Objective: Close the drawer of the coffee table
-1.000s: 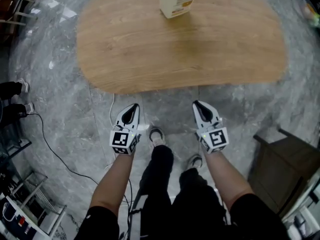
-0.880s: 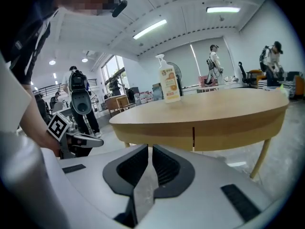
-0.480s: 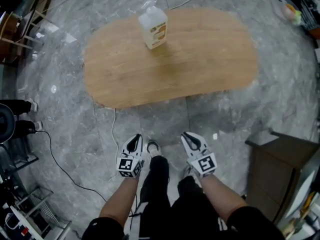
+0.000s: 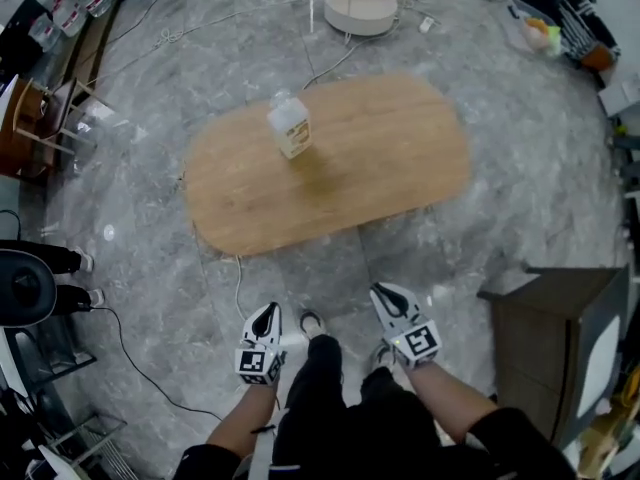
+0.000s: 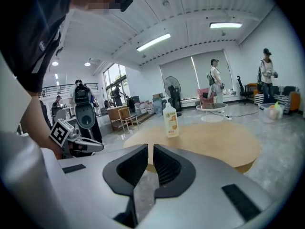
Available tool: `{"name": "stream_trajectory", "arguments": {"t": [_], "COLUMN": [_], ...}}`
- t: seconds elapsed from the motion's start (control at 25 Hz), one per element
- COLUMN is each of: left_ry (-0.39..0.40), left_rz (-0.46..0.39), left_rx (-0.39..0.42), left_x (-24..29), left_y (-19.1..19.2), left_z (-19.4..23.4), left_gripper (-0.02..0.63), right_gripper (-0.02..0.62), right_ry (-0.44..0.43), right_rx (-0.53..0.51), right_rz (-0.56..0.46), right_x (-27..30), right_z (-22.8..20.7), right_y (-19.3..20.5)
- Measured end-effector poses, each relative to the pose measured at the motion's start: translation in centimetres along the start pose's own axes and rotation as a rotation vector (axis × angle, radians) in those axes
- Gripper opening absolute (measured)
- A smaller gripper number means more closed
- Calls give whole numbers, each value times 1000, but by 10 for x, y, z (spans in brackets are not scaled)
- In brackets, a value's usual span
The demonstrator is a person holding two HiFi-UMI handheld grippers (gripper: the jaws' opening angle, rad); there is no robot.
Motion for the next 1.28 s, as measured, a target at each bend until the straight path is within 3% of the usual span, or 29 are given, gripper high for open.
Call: {"name": "stream_trajectory", "arguments": {"t": [0.16, 0.24, 0.4, 0.56, 0.68, 0.8, 0.96, 1.08, 1.28], "left_ry": [-31, -57, -86, -100, -94, -110, -153, -133, -110], "left_rz": [-67, -114, -197, -283, -330, -377, -421, -426, -466], "left_rx": [-33, -51, -53, -68, -56, -18, -44, -56, 3], "left_x": [-55, -86, -143, -182, -205, -228, -265, -301, -370], "left_y": [-83, -117, -167, -205, -223, -221, -212, -200, -226], "left_z": [10, 18, 23, -5, -60, -128, -243, -326, -395], "left_gripper": [9, 8, 9, 11, 121, 123, 123, 123, 129], "right_gripper": [15, 15, 15, 17, 32, 92, 107, 107, 107], "right_ry": [-6, 3, -12, -46, -50, -85, -99, -91, -110], "right_rx": [-36, -41, -124, -197, -236, -252, -294, -300, -232], "right_rz": [34, 3, -121, -336, -380, -399, -460, -430, -371], "right_x": [-28, -44, -79, -123, -175, -239, -352, -443, -541], "right_z": [24, 33, 54, 64, 65, 71, 73, 75, 86], "right_y": [-71, -108, -181, -241, -246, -235, -223, -201, -178]}}
Point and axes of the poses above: the fingertips, and each gripper's own axes: x forward along the fingers, z to its left, y out of its underside, the point moved 6 cm from there along -x, backward along the fingers, and after that the axes turned 14 degrees about -y, right-handed, at the moved point
